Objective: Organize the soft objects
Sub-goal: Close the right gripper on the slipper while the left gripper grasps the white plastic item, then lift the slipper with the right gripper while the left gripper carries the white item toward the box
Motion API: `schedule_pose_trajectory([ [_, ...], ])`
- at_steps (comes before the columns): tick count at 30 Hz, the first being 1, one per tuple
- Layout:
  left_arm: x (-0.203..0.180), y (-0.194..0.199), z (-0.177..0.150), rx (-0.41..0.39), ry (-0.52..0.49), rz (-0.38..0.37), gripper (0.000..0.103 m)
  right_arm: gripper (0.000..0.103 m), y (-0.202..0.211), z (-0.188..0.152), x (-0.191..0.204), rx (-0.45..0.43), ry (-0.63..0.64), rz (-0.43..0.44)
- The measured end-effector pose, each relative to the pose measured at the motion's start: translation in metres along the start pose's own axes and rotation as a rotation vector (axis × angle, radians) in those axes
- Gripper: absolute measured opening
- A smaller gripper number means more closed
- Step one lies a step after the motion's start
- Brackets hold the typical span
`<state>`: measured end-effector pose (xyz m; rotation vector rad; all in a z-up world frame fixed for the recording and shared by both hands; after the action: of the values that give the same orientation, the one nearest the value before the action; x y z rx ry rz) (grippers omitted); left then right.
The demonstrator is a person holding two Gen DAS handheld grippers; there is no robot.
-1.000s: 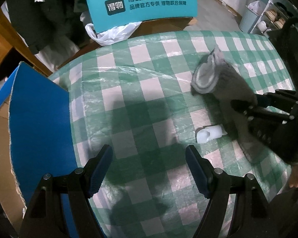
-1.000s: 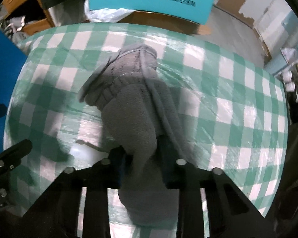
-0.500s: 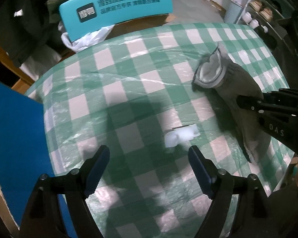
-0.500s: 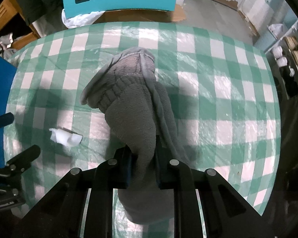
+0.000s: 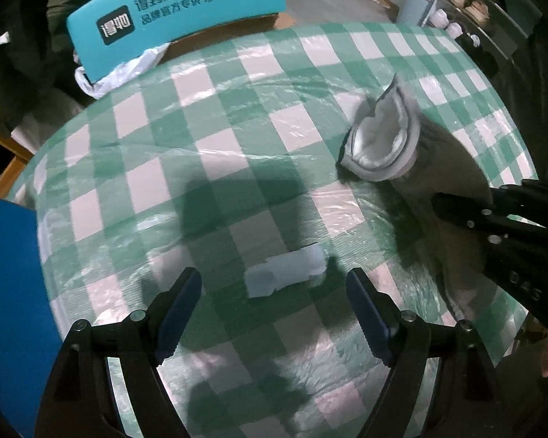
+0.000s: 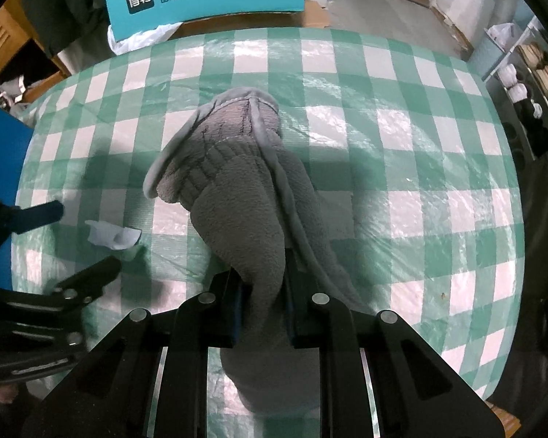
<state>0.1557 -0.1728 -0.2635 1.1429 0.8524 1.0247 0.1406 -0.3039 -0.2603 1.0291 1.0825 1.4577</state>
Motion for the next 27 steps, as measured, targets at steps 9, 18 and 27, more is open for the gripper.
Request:
schedule_pose_trajectory([
  [9,-0.003,-0.01,0.002,-0.002,-0.006,0.001,0.081,0.015,-0.001,0.001,0.001,0.002,-0.007,0.014],
  [18,-0.001,-0.012,0.003,-0.022,-0.027,0.018,0.052,0.016,-0.001,0.002,0.002,0.005,-0.01,0.012],
  [27,-0.003,-0.001,0.001,-0.041,-0.023,-0.009,0.025,0.015,0.002,0.002,0.002,-0.008,-0.011,0.011],
])
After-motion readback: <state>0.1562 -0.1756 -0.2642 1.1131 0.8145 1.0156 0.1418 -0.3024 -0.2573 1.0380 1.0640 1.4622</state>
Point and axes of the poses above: each gripper's, at about its wrist camera, not at the fingertips, and y roughly against the way its jaws point, x to its left, z to its top, the point moved 7 cm from there along -y, roughly the way its jaws point, and after that the axes turned 1 degree about y, right-handed, at the moved point
